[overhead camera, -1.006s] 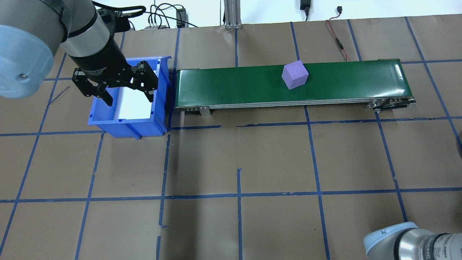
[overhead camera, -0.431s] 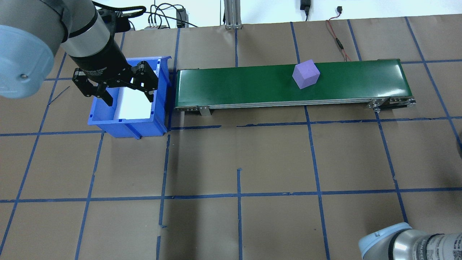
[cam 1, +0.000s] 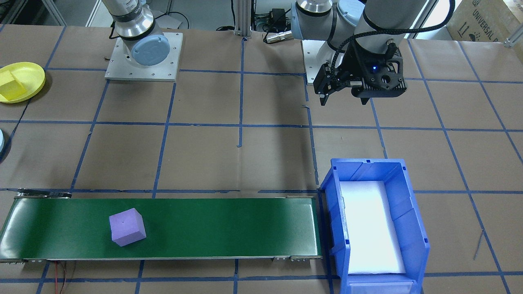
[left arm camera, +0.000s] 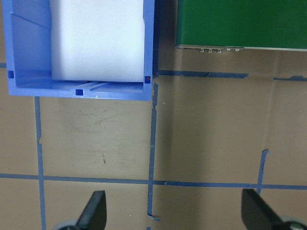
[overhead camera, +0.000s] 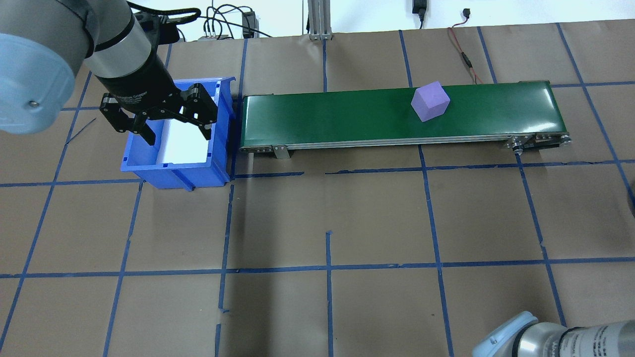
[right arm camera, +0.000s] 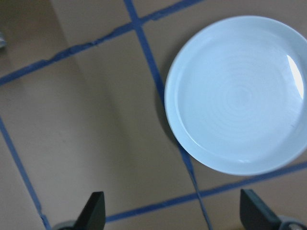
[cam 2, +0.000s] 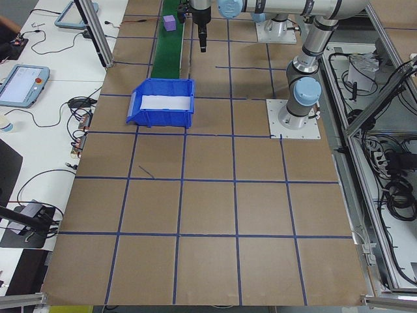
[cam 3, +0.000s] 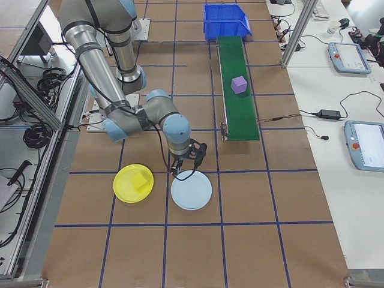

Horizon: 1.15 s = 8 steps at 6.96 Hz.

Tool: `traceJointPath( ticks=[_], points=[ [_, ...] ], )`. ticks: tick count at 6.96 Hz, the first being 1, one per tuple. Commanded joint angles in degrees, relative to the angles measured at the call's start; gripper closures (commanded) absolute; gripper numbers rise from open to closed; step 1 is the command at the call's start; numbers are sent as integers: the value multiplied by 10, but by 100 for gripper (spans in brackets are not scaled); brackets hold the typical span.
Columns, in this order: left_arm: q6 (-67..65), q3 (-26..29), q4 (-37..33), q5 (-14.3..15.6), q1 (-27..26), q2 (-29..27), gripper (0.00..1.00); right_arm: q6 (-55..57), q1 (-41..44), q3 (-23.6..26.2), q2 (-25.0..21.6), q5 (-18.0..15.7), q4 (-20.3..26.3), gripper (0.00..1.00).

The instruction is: Move block left to right into plate

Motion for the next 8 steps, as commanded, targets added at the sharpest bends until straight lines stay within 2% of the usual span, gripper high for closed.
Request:
traceJointPath(
  ticks=[1, 3, 4, 6, 8],
  points=[
    [0, 0, -1, 0, 0, 0, 0, 18, 99, -51, 48, 58, 3, 0],
    [2, 0, -1, 0, -1, 0, 0, -2, 176, -104, 57, 64, -2, 0],
    [1, 0, -1, 0, -2, 0, 0, -16, 208, -108, 64, 97, -8, 0],
    [2, 2, -1, 0, -2, 0, 0, -88, 250, -98, 85, 103, -86, 0],
    [2, 3, -1, 0, -2, 0, 0, -88, 270, -96, 111, 151, -85, 0]
  ],
)
